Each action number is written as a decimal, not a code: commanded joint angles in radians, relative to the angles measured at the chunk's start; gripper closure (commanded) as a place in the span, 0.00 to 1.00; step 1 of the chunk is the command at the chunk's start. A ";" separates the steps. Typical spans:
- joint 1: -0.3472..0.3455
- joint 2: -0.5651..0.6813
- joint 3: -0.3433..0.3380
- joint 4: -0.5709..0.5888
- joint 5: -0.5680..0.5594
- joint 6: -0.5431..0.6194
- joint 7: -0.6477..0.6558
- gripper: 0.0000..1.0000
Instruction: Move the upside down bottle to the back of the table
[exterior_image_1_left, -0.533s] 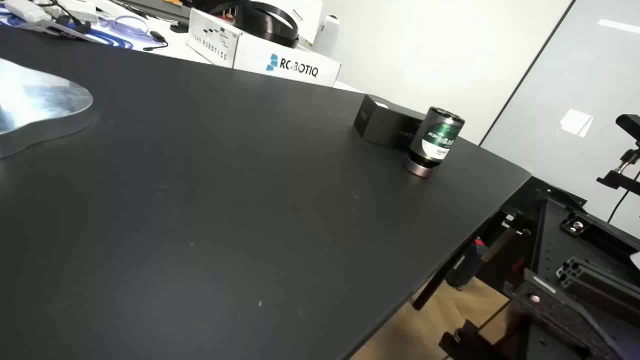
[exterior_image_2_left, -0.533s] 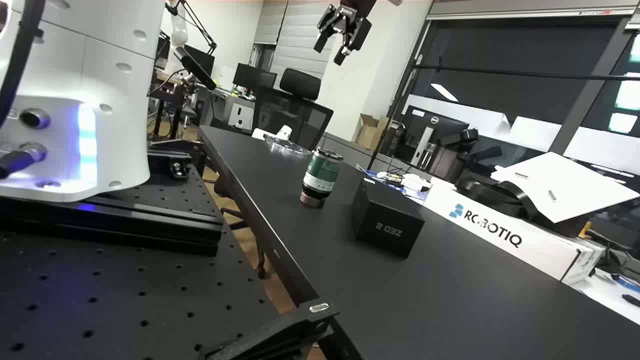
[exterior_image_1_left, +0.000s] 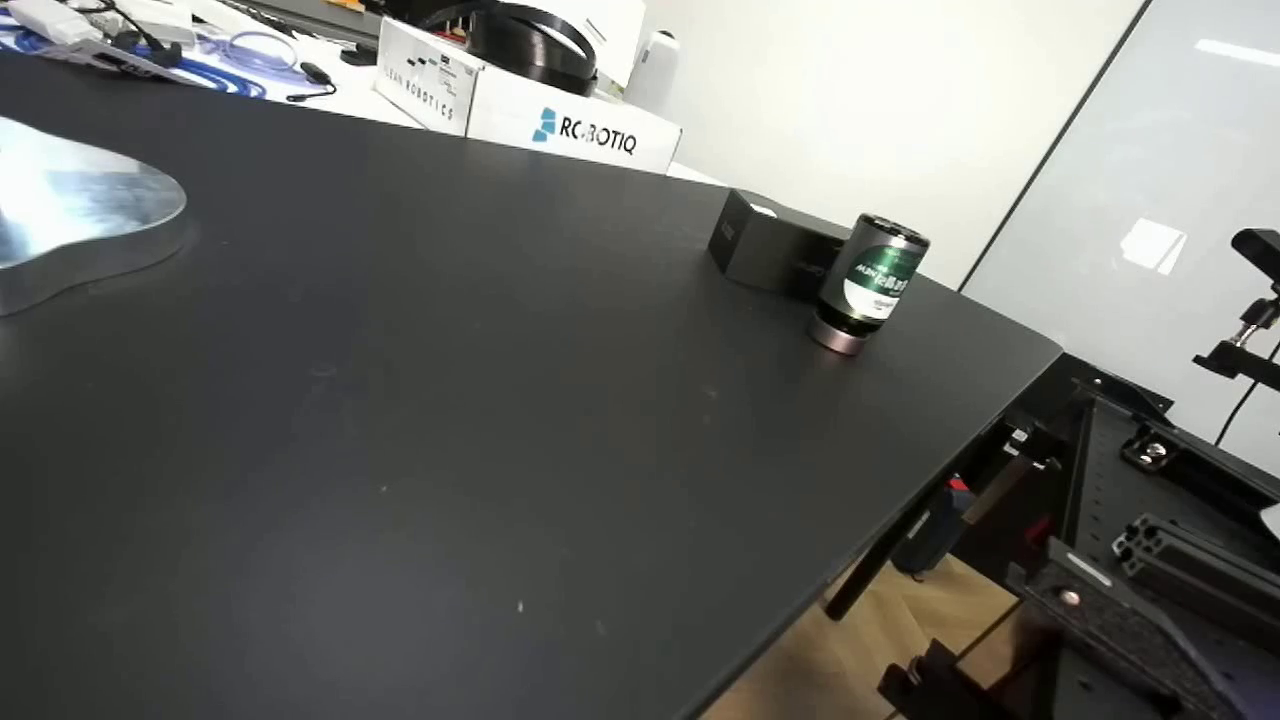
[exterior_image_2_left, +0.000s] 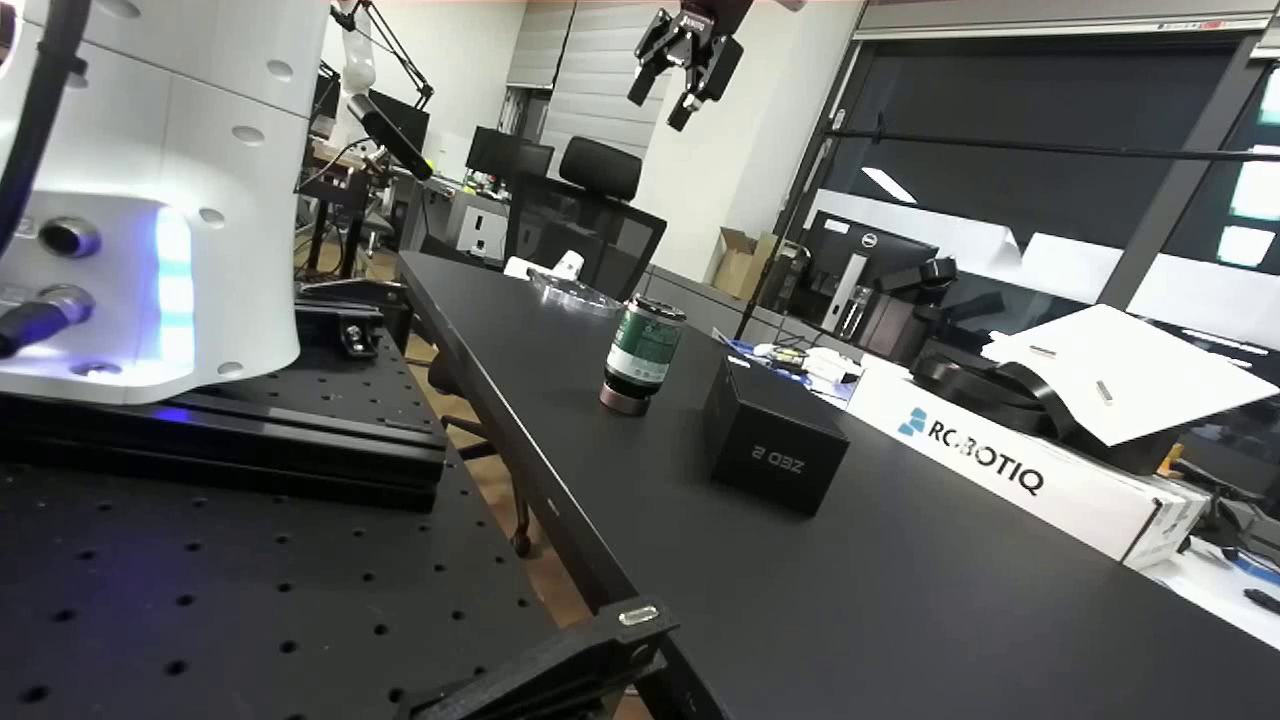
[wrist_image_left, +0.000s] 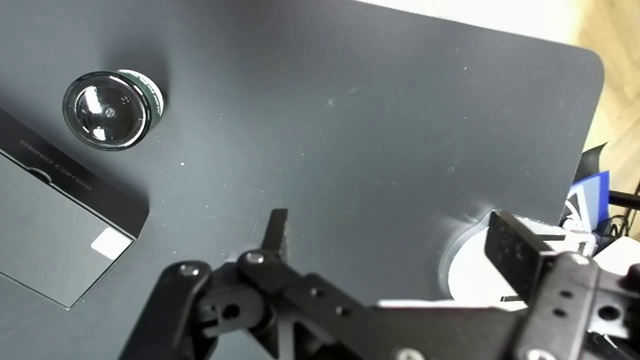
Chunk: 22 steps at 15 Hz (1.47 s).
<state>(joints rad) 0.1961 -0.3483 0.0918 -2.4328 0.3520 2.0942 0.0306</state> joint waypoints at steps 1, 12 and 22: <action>-0.011 0.000 0.009 0.002 0.003 -0.003 -0.003 0.00; -0.206 -0.001 -0.013 -0.145 -0.139 0.294 0.232 0.00; -0.319 0.115 0.068 -0.268 -0.388 0.469 0.650 0.00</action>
<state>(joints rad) -0.1173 -0.2684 0.1425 -2.6821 0.0032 2.5414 0.5801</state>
